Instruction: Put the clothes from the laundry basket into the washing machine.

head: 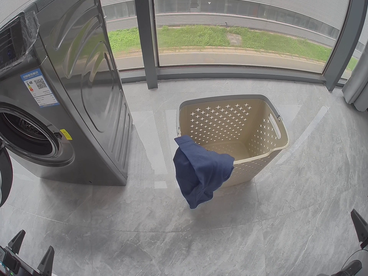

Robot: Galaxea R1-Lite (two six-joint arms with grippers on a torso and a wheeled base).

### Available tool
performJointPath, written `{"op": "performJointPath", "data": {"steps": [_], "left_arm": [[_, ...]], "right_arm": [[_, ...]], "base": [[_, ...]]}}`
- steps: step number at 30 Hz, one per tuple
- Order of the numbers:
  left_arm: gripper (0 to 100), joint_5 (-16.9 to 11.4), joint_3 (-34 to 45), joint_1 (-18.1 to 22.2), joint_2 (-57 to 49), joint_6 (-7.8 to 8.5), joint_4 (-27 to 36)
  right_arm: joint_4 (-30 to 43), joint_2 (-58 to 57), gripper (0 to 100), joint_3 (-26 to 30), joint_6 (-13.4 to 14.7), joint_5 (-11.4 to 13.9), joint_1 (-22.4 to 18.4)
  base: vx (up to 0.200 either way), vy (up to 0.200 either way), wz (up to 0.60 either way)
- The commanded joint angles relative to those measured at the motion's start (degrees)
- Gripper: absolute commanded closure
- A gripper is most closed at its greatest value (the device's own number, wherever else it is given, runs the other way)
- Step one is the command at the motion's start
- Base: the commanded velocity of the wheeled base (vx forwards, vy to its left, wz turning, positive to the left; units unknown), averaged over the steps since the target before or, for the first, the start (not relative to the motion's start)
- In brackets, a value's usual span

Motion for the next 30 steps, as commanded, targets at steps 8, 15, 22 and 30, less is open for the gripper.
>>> {"op": "performJointPath", "data": {"steps": [8,15,22,30], "left_arm": [[0,-0.29,1.01,0.00,0.08,-0.26,0.08],[0,-0.29,1.01,0.00,0.08,-0.69,0.08],[0,-0.29,1.01,0.00,0.08,-0.61,-0.01],[0,-0.29,1.01,0.00,0.08,-0.69,0.08]], "right_arm": [[-25.59,56.05,0,-6.08,12.70,-10.97,28.73],[-29.37,65.45,0,-9.07,13.93,-12.99,31.89],[-32.27,74.86,0,-15.93,18.67,-15.63,32.33],[-36.14,82.59,0,-18.39,20.43,-16.25,33.30]], "base": [[0.000,0.000,0.00],[0.000,0.000,0.00],[0.000,0.000,0.00],[0.000,0.000,0.00]]}}
